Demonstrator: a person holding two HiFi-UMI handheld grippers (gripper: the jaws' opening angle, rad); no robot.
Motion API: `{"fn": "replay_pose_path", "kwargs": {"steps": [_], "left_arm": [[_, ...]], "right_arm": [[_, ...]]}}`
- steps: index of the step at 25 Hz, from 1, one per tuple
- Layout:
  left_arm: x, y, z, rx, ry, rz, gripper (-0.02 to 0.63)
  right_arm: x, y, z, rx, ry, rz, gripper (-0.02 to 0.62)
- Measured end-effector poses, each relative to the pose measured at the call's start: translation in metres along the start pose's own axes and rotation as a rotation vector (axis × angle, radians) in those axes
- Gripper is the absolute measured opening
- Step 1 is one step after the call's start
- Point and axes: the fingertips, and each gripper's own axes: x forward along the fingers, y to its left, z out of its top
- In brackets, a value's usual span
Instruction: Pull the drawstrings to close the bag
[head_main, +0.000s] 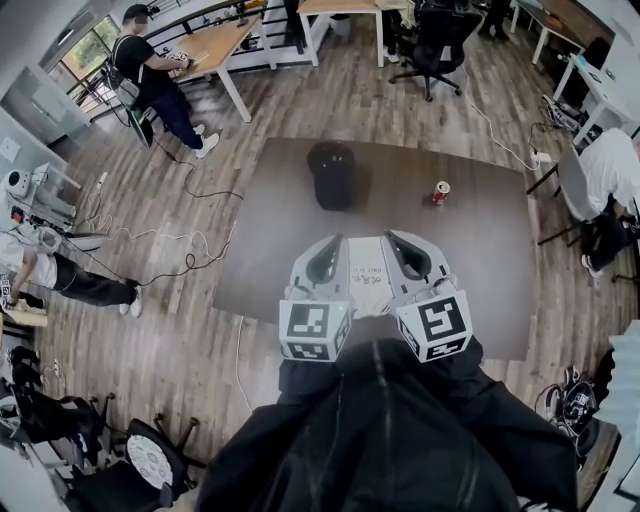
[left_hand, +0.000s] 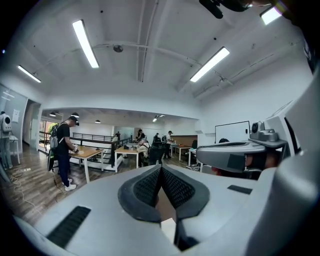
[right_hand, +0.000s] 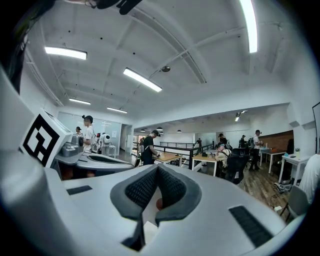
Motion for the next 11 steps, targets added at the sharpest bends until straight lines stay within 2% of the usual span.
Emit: {"fn": "replay_pose_path", "kwargs": {"steps": [11], "left_arm": [[0.0011,-0.0042,0.0002,-0.002,0.002,-0.028,0.032]], "right_arm": [[-0.0028,-0.0009,0.0013,-0.009,0.01,-0.023,0.023]]}}
